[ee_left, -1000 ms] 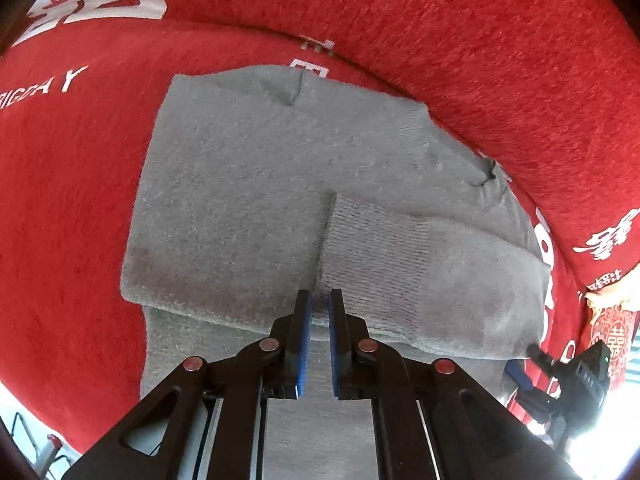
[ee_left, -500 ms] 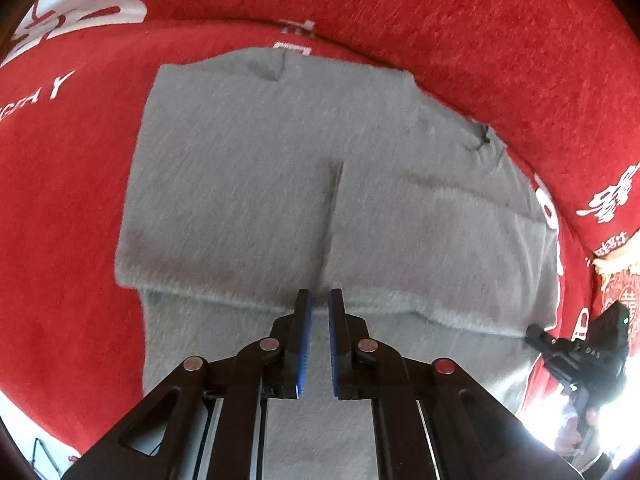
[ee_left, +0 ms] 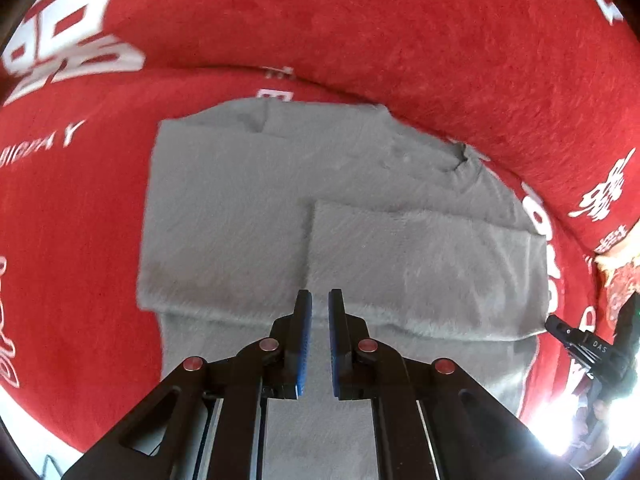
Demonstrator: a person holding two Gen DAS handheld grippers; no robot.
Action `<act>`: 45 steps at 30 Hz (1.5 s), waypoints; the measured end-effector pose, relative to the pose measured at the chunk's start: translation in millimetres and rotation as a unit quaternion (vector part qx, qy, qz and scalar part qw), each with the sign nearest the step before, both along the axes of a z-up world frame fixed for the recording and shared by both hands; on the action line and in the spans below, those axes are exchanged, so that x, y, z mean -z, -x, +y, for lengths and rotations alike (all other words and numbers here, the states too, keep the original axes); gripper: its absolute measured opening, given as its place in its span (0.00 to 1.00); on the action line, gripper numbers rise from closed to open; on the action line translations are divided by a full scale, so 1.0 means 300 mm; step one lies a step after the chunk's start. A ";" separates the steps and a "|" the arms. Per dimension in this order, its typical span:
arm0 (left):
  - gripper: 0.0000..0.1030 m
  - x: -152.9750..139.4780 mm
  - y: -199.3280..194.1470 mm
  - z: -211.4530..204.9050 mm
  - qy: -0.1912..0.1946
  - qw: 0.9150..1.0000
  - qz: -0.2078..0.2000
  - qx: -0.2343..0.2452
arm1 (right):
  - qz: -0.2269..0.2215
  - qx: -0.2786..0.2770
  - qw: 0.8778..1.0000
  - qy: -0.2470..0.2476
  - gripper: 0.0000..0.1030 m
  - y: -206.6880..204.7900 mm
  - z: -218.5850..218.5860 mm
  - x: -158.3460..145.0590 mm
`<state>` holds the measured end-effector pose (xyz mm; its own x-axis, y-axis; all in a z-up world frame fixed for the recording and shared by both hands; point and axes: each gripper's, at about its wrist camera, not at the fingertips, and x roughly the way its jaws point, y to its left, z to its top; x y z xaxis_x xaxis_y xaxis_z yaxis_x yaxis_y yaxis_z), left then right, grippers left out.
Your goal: Fold small clothes
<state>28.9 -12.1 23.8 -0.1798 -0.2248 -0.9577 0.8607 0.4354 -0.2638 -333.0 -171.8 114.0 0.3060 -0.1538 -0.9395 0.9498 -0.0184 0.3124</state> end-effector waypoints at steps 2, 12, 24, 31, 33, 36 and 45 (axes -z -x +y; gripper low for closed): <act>0.08 0.054 0.021 -0.031 -0.024 0.999 -0.023 0.014 | 0.011 0.002 1.000 -0.013 0.15 0.001 -0.007 0.030; 0.41 0.056 -0.043 0.019 -0.048 0.998 -0.038 -0.008 | -0.023 0.038 0.999 -0.030 0.15 0.078 0.023 0.008; 0.49 -0.025 0.047 0.140 -0.078 0.995 -0.055 0.034 | -0.041 0.030 0.998 -0.043 0.37 0.060 0.175 -0.064; 1.00 -0.074 0.150 0.158 -0.071 0.994 -0.050 0.068 | -0.035 -0.007 0.998 -0.051 0.56 -0.024 0.248 -0.075; 1.00 -0.093 0.158 0.155 -0.057 0.994 -0.056 0.072 | -0.034 -0.017 0.998 -0.051 0.61 -0.044 0.260 -0.078; 1.00 -0.101 0.165 0.152 -0.060 0.994 -0.048 0.075 | -0.037 -0.029 0.997 -0.053 0.73 -0.074 0.275 -0.080; 1.00 -0.080 0.182 0.099 -0.080 0.991 -0.078 0.074 | -0.018 -0.087 0.995 -0.036 0.82 -0.151 0.287 -0.095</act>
